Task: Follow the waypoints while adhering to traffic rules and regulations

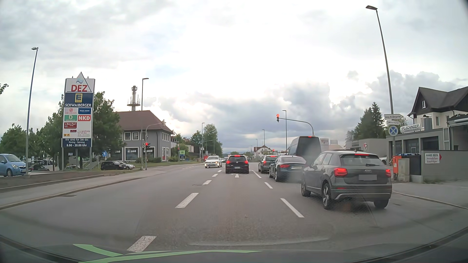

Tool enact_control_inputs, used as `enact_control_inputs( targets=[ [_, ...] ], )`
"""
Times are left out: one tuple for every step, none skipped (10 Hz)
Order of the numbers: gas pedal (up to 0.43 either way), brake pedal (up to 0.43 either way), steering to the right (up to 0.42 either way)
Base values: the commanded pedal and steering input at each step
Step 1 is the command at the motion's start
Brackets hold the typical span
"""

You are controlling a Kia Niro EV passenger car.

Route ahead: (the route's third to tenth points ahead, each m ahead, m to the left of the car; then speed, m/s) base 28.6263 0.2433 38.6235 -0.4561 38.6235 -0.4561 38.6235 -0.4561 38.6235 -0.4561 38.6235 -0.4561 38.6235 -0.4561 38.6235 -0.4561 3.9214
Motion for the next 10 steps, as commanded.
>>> enact_control_inputs(
  targets=[
    [0.0,0.0,0.0],
    [0.0,0.0,0.0],
    [0.0,0.0,0.0],
    [0.0,0.0,0.0],
    [0.0,0.0,0.0],
    [0.0,0.0,0.0],
    [0.0,0.0,0.0],
    [0.0,0.0,0.0],
    [0.0,0.0,0.001],
    [0.0,0.0,0.0]
  ],
)
